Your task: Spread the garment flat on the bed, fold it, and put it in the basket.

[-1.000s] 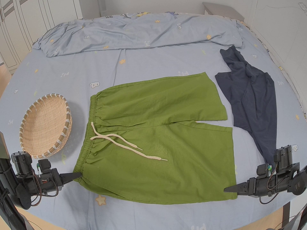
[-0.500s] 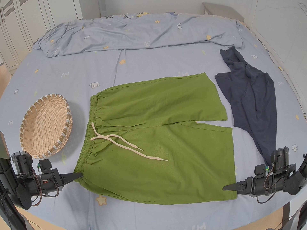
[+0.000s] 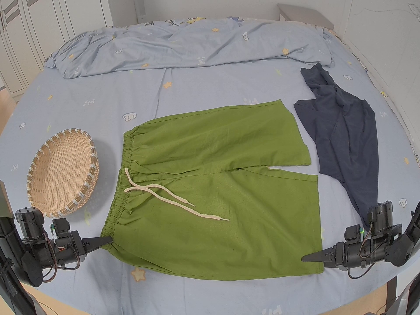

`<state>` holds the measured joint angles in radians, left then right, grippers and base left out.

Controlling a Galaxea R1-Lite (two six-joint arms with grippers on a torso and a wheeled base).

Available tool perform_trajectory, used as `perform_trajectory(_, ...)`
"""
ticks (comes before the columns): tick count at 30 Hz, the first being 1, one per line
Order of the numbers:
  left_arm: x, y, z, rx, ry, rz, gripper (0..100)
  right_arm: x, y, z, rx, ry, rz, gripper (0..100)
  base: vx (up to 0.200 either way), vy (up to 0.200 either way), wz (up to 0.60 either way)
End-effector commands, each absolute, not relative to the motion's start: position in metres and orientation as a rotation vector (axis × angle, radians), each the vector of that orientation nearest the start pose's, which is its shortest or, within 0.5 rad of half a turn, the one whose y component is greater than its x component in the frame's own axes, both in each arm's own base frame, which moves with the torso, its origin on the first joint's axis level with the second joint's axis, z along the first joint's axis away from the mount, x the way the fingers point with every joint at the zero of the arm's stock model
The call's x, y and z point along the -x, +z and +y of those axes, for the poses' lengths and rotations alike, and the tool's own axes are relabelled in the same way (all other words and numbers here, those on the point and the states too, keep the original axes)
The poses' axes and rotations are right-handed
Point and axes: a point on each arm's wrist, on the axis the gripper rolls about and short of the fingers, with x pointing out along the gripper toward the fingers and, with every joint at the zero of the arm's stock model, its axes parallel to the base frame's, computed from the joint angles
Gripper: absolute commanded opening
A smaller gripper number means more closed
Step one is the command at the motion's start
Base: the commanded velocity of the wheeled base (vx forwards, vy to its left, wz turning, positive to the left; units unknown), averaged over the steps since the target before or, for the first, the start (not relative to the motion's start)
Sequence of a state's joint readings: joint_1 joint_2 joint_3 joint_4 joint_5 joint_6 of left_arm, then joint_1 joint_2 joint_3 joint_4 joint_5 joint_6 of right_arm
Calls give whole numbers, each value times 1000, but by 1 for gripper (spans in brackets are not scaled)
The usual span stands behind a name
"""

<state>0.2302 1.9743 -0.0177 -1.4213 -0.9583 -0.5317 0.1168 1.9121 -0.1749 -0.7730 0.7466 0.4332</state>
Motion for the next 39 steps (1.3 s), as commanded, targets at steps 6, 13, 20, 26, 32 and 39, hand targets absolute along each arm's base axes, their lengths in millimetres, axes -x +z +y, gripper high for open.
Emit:
perform_trajectory(6, -197, 37, 28, 815, -571, 651, 0, -197, 17, 37, -695, 574, 1121, 0, 0, 0, 0)
perform_trajectory(13, -196, 37, 30, 817, -564, 646, 0, -193, 15, 26, -717, 523, 1117, 0, 0, 0, 0)
perform_trajectory(20, -195, 37, 36, 825, -539, 631, 0, -190, 18, 21, -728, 501, 1103, 0, 0, 0, 0)
perform_trajectory(26, -194, 37, 37, 837, -557, 636, 0, -183, 28, 23, -707, 528, 1065, 0, 0, 0, 0)
perform_trajectory(32, -189, 38, 41, 811, -546, 635, 0, -172, 29, 24, -626, 576, 1049, 0, 0, 0, 0)
perform_trajectory(39, -165, 41, 57, 752, -651, 589, 0, -151, 22, 24, -495, 648, 1064, 0, 0, 0, 0)
